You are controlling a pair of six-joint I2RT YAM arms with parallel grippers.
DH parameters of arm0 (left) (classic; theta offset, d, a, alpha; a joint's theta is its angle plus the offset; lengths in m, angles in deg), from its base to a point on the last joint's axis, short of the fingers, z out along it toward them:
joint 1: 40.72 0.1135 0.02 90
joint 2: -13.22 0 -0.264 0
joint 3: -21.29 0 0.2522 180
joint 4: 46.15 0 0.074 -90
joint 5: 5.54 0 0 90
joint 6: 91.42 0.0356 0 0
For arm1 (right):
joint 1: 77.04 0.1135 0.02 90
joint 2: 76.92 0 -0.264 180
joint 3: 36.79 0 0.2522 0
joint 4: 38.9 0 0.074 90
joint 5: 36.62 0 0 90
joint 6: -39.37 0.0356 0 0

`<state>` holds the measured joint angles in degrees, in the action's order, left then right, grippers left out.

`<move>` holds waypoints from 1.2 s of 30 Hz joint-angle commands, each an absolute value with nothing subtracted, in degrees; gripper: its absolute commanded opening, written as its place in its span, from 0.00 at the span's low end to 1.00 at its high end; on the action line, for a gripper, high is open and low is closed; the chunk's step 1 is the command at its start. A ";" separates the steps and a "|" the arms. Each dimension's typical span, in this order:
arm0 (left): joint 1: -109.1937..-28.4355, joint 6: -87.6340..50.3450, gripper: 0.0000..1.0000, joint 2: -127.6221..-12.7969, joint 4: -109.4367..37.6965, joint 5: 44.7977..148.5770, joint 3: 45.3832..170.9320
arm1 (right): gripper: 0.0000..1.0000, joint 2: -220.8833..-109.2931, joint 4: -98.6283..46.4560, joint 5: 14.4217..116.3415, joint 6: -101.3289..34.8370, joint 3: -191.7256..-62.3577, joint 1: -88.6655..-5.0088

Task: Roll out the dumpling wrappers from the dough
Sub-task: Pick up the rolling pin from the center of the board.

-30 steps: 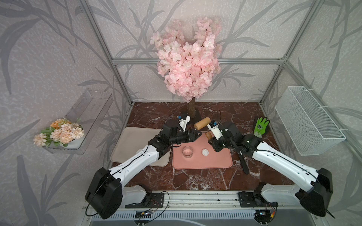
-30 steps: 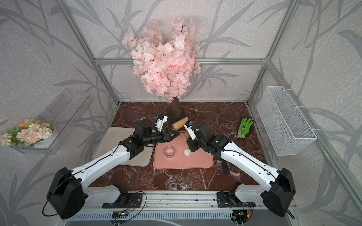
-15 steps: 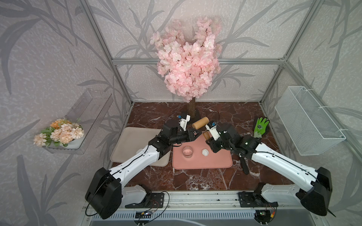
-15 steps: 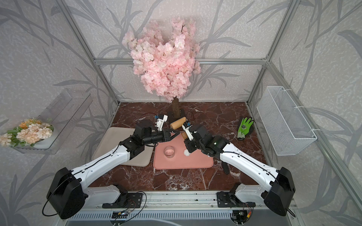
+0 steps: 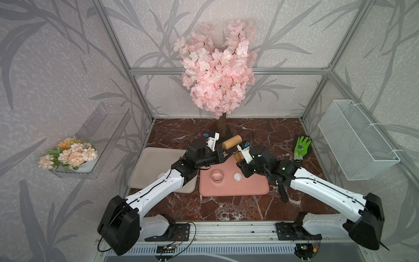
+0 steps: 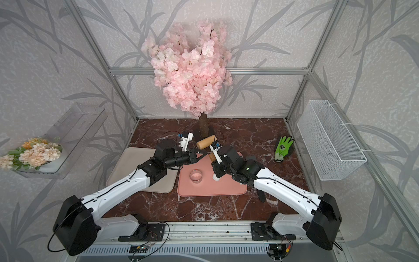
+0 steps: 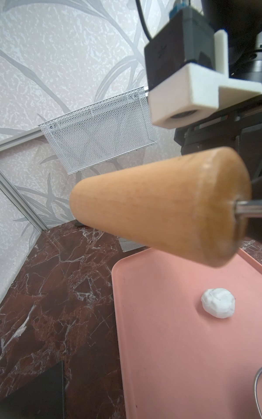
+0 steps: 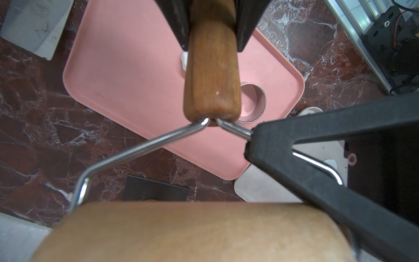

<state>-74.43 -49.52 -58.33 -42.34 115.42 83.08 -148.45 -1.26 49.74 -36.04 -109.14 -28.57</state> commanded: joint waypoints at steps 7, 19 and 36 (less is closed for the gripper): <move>-74.21 -51.91 0.00 -55.57 -48.43 112.85 80.68 | 0.49 -144.32 -5.07 47.64 -34.01 -107.46 -27.86; -74.14 -55.91 0.00 -47.92 -56.64 108.36 74.79 | 0.77 -132.93 -17.67 63.72 -19.99 -96.69 -37.34; -74.16 -61.77 0.00 -37.52 -69.82 100.21 66.36 | 0.85 -138.00 -55.56 81.63 3.39 -86.65 -40.23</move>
<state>-74.30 -60.25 -38.88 -62.74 101.28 66.76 -137.24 -45.82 78.92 -0.83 -86.91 -40.29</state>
